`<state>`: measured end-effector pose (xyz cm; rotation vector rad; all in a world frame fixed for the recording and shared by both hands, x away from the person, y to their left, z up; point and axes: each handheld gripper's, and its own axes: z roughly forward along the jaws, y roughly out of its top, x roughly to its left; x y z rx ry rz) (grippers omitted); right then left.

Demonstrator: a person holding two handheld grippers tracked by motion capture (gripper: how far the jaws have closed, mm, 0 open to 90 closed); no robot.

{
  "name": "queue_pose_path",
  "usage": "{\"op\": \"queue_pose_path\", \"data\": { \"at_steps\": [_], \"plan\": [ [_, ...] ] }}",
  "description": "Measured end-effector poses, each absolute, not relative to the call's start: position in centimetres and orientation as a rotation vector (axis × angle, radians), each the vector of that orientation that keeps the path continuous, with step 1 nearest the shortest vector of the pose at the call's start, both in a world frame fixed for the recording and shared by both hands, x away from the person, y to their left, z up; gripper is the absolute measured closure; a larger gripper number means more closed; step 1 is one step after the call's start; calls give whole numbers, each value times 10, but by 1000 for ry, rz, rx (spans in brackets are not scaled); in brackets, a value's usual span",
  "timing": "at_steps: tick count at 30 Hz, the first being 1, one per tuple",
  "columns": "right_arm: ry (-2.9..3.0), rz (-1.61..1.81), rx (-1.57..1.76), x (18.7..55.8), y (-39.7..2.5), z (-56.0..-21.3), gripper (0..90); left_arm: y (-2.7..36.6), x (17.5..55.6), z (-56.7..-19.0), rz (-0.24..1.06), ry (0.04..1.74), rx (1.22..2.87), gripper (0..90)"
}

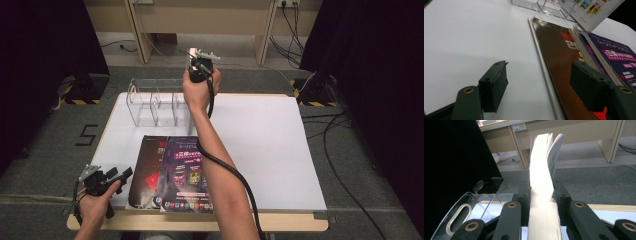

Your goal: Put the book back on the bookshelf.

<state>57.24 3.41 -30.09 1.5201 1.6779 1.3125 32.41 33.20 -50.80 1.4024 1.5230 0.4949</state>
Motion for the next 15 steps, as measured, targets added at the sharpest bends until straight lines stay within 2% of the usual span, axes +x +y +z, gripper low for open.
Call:
{"op": "queue_pose_path", "data": {
  "at_steps": [6, 15],
  "plan": [
    [1675, 1310, 1506, 570, 32, -302, 713, 332, 324, -508, 496, 1524, 1400, 295],
    [1679, 1339, 1471, 562, 25, -300, 625, 330, 324, -508, 496, 1520, 1407, 295]
  ]
}}
